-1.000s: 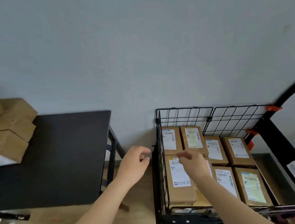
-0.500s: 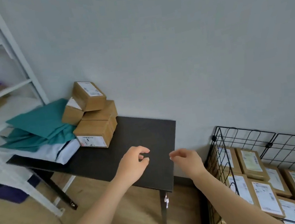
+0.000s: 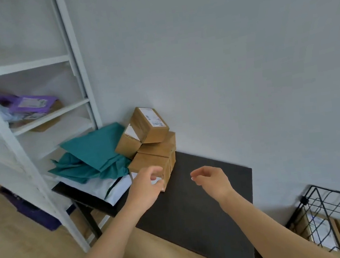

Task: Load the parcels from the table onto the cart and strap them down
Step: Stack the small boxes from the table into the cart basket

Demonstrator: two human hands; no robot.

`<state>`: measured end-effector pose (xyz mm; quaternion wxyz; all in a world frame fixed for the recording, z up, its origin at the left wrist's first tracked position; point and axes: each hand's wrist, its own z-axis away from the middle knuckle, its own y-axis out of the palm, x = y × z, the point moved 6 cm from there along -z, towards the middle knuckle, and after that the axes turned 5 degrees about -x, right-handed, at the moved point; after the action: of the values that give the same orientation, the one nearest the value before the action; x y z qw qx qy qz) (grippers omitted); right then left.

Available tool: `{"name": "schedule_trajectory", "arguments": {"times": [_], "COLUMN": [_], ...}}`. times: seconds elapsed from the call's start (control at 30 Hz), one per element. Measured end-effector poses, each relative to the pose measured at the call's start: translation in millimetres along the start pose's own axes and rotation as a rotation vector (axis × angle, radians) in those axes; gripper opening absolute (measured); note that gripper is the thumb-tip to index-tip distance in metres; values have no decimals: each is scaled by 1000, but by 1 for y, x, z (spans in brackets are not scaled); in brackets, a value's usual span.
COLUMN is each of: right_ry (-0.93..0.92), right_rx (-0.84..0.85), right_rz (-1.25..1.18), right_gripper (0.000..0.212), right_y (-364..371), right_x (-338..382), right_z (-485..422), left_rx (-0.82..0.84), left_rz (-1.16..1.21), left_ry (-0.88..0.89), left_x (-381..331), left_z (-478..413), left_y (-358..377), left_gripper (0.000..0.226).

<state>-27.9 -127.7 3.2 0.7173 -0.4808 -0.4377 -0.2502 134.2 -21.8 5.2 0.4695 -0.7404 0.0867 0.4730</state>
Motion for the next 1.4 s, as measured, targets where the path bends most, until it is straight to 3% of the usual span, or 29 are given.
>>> {"name": "schedule_trajectory", "arguments": {"times": [0.37,0.47,0.57,0.7,0.83,1.07,1.4], "right_ry": [90,221,464,623,733,793,817], "right_rx": [105,125,186,324,307,237,209], "right_rz": [-129,-256,-477,-618,-759,-962,-1039], "right_gripper": [22,20,16,47,73,87,84], "right_y": [57,73,92,124,150,169,176], "right_x": [42,42,40,48,52,55,59], "right_z": [-165,-199,-208,-209,-216,-225,-237], "left_rx": [-80,-107,-105,-120,-89,-116,-85], "left_rz": [21,104,138,137,170,173,153], "left_ry": [-127,-204,-258,-255,-294,-284,-280], "left_x": [30,38,46,46,54,68,82], "left_z": [-162,-197,-221,-242,-251,-251,-248], "left_y": [-22,-19,-14,-18,-18,-29,-41], "left_gripper": [41,43,48,52,49,43,43]}}
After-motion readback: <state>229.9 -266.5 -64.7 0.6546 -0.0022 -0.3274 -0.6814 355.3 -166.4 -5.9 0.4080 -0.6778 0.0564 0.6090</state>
